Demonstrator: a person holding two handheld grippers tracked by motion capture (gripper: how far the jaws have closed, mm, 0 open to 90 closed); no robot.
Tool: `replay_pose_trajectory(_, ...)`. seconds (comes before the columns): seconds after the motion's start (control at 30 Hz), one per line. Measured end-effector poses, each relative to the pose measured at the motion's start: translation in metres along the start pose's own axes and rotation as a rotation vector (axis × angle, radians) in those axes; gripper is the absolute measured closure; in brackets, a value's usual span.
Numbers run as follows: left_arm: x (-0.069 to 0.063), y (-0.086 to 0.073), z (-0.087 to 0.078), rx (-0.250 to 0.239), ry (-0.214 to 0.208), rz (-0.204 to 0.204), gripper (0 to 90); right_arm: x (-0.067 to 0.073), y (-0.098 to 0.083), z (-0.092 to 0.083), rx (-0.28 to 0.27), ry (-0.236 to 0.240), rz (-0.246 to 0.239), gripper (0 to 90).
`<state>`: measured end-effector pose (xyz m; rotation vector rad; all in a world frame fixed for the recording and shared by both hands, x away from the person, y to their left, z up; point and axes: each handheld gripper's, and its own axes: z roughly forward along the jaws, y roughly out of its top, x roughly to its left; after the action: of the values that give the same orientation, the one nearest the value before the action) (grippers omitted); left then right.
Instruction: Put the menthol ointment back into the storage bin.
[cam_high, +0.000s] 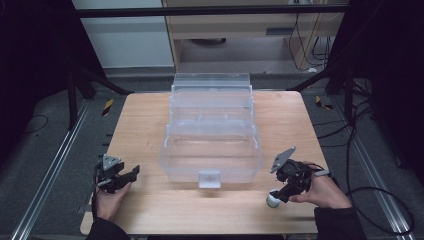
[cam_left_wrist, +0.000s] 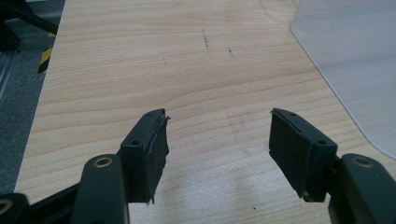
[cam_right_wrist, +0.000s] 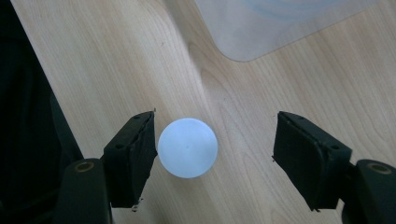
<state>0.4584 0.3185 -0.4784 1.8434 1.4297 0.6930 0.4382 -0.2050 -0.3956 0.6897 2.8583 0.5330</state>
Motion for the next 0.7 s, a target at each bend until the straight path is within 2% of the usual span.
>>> replay_pose_trajectory(0.27,0.001,0.000,0.001,0.002,-0.003,-0.001,36.9,0.006,0.003,0.003,0.030,0.014,-0.016,30.0)
replay_pose_trajectory(0.4,0.000,0.000,0.001,0.003,-0.005,-0.001,36.9,0.007,0.001,0.010,0.078,0.028,-0.033,30.5)
replay_pose_trajectory(0.7,0.000,-0.001,0.002,0.007,-0.006,0.000,36.9,0.007,0.000,0.019,0.134,0.034,-0.044,32.2)
